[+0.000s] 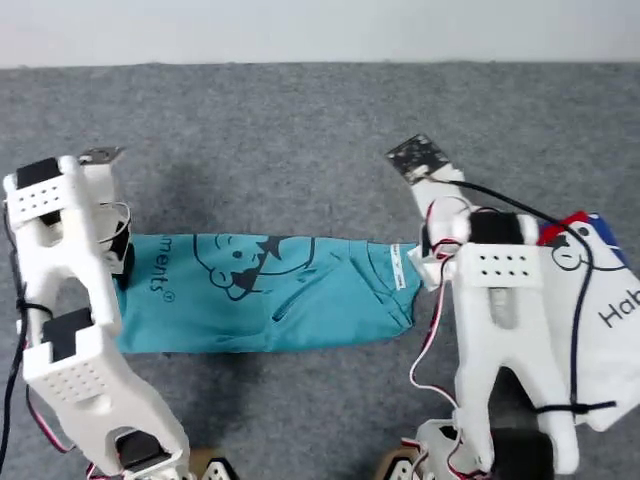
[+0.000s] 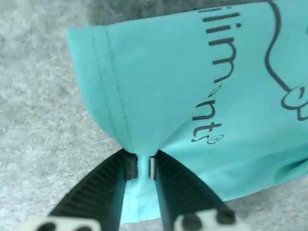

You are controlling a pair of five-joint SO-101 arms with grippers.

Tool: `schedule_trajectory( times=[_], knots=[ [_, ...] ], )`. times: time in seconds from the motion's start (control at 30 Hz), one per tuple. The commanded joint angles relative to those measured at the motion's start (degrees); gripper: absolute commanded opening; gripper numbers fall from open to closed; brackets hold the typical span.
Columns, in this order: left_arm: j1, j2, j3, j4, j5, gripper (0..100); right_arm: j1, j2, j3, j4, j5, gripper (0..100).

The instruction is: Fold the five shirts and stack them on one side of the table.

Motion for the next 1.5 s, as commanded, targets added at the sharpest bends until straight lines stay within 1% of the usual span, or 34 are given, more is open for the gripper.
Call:
schedule_trajectory(
  times=[0.0,0.17,0.4,0.57,0.67,0.77,0.83,0.93,1.03,1.1,1.2,1.37,1.47],
  knots=[
    [4.84,-3.52,-2.24,1.32,-0.26,1,2.33,-2.33,-0.70,0.48,-0.53,11.5],
    [18.73,-3.52,-3.38,1.32,5.01,1,3.56,-2.24,-0.70,0.48,-0.53,11.5],
    [36.40,-9.05,-4.35,1.32,5.36,1,3.74,-1.89,-0.44,0.48,-0.79,11.5],
    [46.07,-10.99,-4.35,1.14,5.36,1,4.18,-2.07,-0.44,0.48,-0.79,11.5],
    [51.43,-10.99,-4.44,0.26,5.36,1,7.16,-2.33,-0.70,0.48,-0.79,11.5],
    [55.91,-10.99,-4.44,-3.25,5.36,1,10.95,-2.42,-0.70,0.48,-0.53,11.5],
    [57.23,-10.90,-4.44,-6.51,5.36,1,12.79,-2.42,-0.70,0.48,-0.53,11.5],
    [57.41,-10.46,-4.44,-10.37,5.45,1,14.29,-2.51,-0.70,0.57,-0.44,11.5],
    [57.49,-7.30,-4.44,-12.31,5.80,1,14.11,-2.51,-0.70,1.36,-0.44,11.5],
    [57.67,-4.57,-5.05,-12.92,7.65,1,14.02,-2.51,-0.70,1.36,-0.44,11.5],
    [58.29,-1.05,-11.38,-10.29,10.55,1,14.37,-2.51,-0.70,1.27,-0.44,11.5],
    [60.57,3.60,-29.58,0.88,10.37,1,14.37,-2.51,-0.70,1.27,-0.44,11.5],
    [58.81,3.96,-34.33,1.41,9.41,1,14.37,-2.51,-0.70,1.27,-0.44,11.5]
  ],
)
